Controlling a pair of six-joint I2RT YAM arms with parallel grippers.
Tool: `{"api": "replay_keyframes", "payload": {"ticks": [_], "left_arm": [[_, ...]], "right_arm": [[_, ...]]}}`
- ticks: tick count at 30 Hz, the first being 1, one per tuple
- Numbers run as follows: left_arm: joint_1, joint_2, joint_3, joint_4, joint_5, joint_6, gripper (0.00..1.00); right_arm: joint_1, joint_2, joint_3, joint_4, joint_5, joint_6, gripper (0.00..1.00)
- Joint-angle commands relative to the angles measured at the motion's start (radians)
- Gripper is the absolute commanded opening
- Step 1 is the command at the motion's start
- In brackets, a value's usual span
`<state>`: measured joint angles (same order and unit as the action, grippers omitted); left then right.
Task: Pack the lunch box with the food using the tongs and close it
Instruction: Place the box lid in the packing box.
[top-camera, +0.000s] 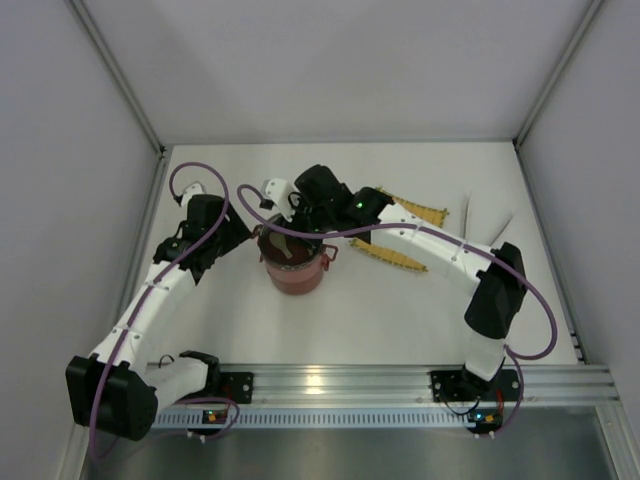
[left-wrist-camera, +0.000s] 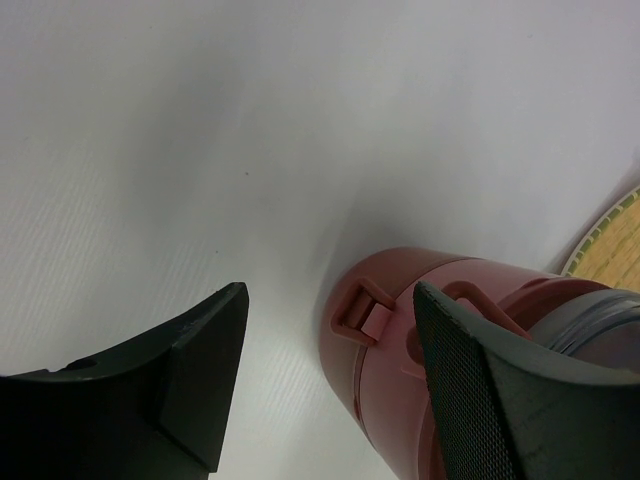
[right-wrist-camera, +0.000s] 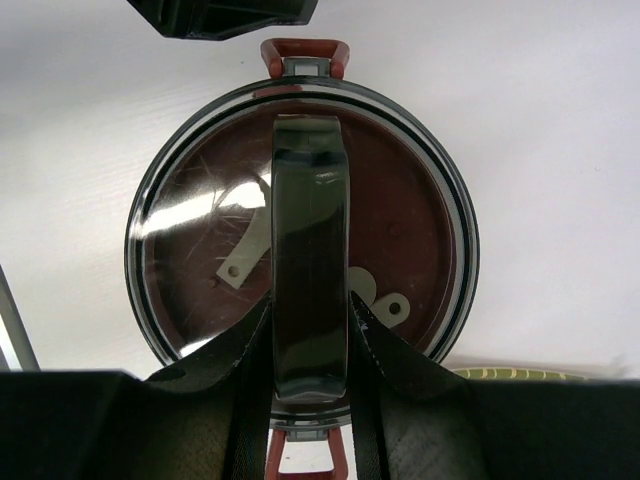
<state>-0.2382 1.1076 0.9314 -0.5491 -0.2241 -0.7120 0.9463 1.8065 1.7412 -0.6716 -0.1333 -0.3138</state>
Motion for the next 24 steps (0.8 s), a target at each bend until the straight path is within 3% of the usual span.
{"api": "replay_keyframes", "payload": {"ticks": [1, 24], "left_arm": [[-0.003, -0.011, 0.040, 0.009, 0.006, 0.009, 0.72], [-0.003, -0.009, 0.041, 0.005, 0.006, 0.017, 0.72]], "right_arm": [[0.006, -0.056, 0.046, -0.059, -0.005, -0.018, 0.00], [0.006, -0.036, 0.089, -0.154, -0.063, -0.105, 0.00]]}}
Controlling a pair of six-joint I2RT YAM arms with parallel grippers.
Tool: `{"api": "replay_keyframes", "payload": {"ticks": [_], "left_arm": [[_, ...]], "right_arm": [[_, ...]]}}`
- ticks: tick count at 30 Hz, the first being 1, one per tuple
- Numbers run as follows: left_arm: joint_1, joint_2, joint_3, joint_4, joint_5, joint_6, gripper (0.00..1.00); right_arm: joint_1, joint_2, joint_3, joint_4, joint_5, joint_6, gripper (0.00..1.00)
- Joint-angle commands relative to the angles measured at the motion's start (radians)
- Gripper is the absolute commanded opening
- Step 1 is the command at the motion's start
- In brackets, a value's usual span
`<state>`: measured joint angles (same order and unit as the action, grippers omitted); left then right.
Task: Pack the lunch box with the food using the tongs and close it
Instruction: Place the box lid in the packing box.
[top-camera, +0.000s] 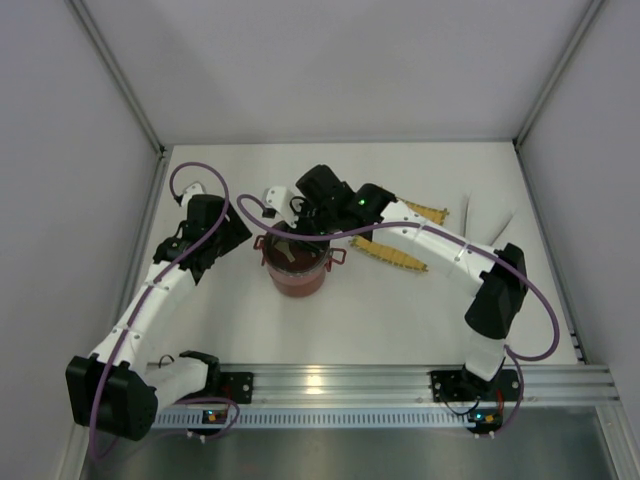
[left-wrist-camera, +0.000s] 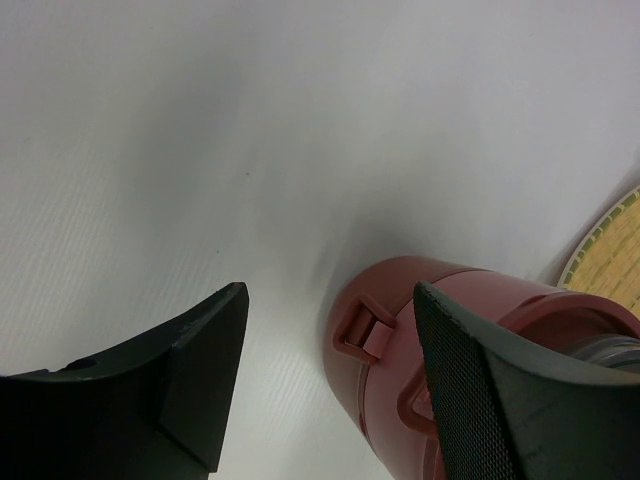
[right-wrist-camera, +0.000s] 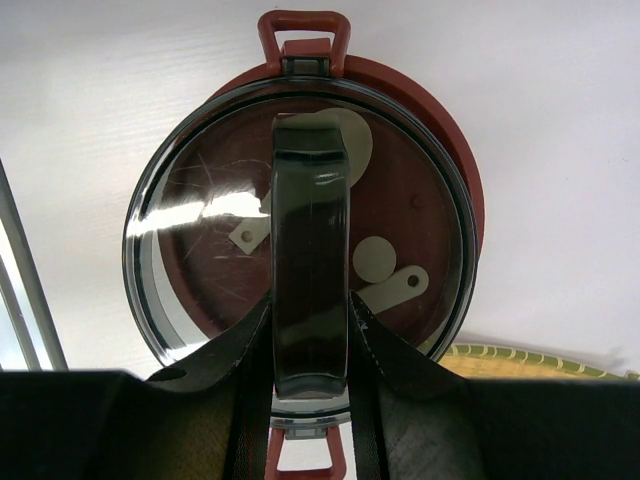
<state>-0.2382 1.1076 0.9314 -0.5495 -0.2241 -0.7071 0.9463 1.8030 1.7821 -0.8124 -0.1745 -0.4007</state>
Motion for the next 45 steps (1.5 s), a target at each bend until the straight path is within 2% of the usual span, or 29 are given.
{"api": "replay_keyframes", "payload": {"ticks": [1, 9, 27, 45], "left_arm": [[-0.003, -0.009, 0.041, 0.005, 0.006, 0.012, 0.72], [-0.003, -0.011, 0.038, 0.005, 0.006, 0.011, 0.72], [-0.003, -0.011, 0.037, 0.010, 0.006, 0.014, 0.72], [-0.003, -0.003, 0.029, 0.014, 0.009, 0.015, 0.72]], "right_arm": [[0.006, -0.031, 0.049, -0.010, -0.022, -0.017, 0.00], [0.006, 0.021, 0.111, -0.021, -0.029, -0.015, 0.01], [0.009, 0.056, 0.099, 0.013, -0.040, 0.008, 0.01], [0.013, 0.102, 0.086, 0.041, 0.013, 0.036, 0.02]]}}
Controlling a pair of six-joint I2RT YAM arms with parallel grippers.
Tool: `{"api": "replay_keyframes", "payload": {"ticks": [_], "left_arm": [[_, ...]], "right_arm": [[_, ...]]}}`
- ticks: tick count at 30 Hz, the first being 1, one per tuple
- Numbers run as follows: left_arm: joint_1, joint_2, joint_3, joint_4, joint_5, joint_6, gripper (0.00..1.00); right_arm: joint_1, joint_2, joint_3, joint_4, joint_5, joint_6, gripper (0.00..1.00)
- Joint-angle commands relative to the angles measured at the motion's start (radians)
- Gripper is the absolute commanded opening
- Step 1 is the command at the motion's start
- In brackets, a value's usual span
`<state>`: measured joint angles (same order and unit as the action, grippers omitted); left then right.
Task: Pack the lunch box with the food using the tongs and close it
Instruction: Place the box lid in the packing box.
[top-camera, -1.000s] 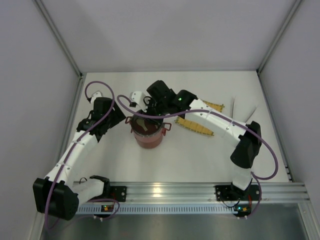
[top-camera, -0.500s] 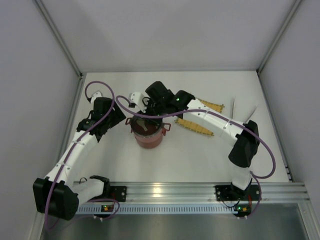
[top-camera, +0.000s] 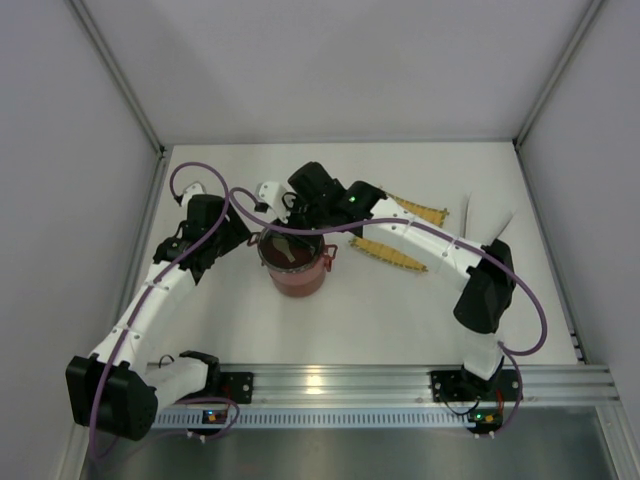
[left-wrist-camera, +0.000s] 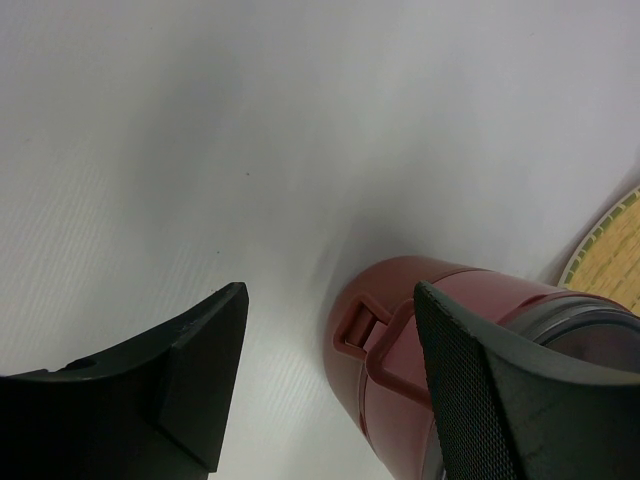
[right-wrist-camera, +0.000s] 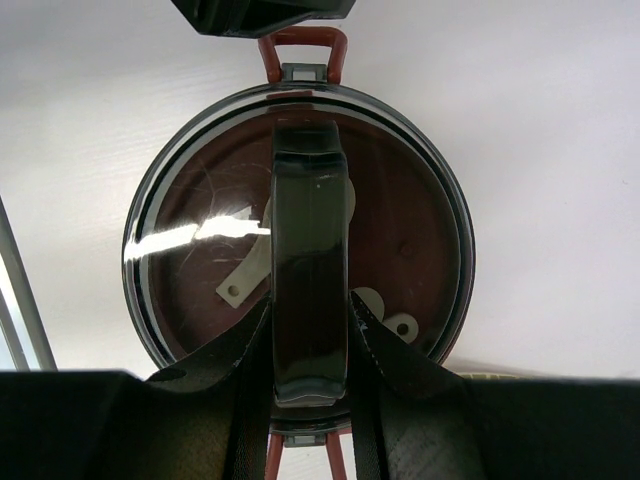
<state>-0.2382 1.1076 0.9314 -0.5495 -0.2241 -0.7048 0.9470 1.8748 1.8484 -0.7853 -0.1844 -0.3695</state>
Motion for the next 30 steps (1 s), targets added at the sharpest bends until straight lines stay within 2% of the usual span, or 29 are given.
{"api": "replay_keyframes", "payload": {"ticks": [1, 15, 30], "left_arm": [[-0.003, -0.002, 0.029, 0.014, 0.009, 0.013, 0.73], [-0.003, 0.006, 0.035, 0.016, 0.017, 0.011, 0.72], [-0.003, 0.009, 0.032, 0.017, 0.019, 0.008, 0.72]], "right_arm": [[0.012, 0.030, 0.009, 0.015, 0.032, 0.006, 0.02], [0.012, -0.036, -0.028, 0.003, 0.094, 0.014, 0.01], [0.012, -0.063, -0.044, -0.028, 0.065, 0.007, 0.02]]}}
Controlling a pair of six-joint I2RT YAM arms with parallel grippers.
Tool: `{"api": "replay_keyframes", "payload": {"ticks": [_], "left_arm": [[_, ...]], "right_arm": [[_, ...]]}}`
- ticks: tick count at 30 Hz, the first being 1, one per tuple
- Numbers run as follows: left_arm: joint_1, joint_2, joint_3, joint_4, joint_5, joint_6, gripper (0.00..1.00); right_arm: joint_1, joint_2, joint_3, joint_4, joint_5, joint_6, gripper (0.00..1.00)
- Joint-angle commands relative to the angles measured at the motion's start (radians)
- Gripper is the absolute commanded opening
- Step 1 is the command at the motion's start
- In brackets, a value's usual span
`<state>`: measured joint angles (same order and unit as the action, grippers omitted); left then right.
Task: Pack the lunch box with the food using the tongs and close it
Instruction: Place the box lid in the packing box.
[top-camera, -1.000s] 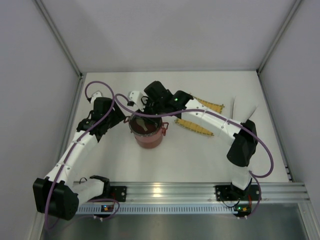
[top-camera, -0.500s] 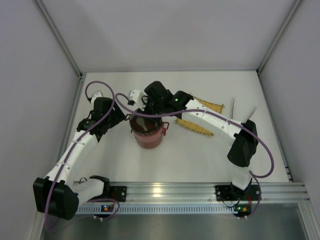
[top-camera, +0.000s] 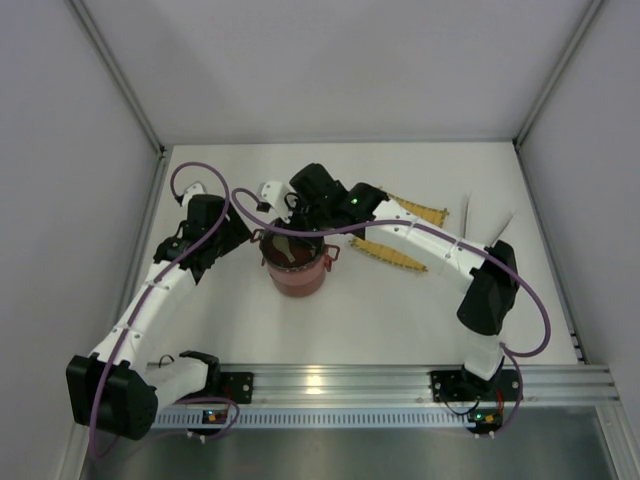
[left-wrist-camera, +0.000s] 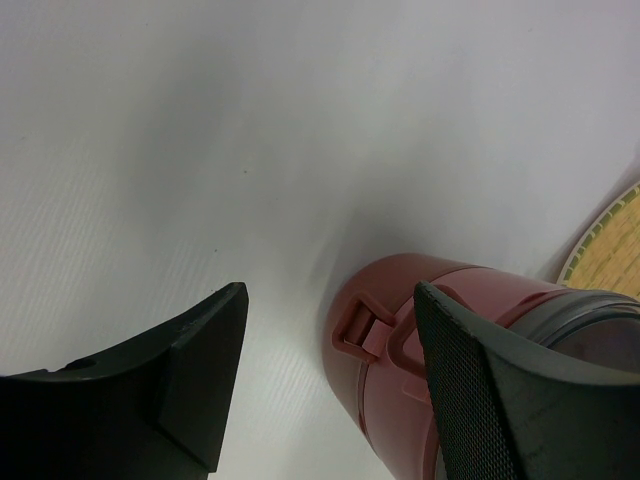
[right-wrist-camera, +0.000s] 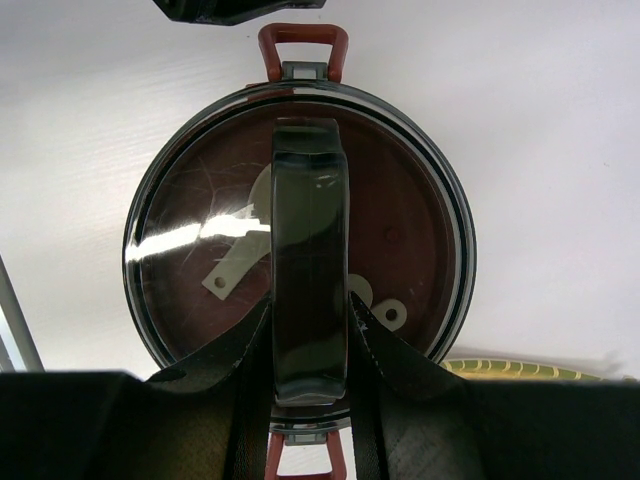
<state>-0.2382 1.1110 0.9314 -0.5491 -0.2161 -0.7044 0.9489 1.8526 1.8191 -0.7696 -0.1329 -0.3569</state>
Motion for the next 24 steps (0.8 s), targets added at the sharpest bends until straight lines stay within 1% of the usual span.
{"api": "replay_keyframes", "payload": {"ticks": [1, 14, 24], "left_arm": [[-0.003, 0.006, 0.030, 0.017, 0.011, 0.008, 0.72], [-0.003, 0.003, 0.027, 0.015, 0.011, 0.006, 0.72], [-0.003, -0.003, 0.015, 0.015, 0.012, 0.008, 0.72]], "right_arm": [[0.010, -0.041, -0.015, -0.043, 0.010, -0.005, 0.02], [0.008, -0.061, -0.063, -0.031, -0.002, 0.007, 0.02], [0.007, -0.029, -0.066, -0.027, -0.001, 0.024, 0.03]]}}
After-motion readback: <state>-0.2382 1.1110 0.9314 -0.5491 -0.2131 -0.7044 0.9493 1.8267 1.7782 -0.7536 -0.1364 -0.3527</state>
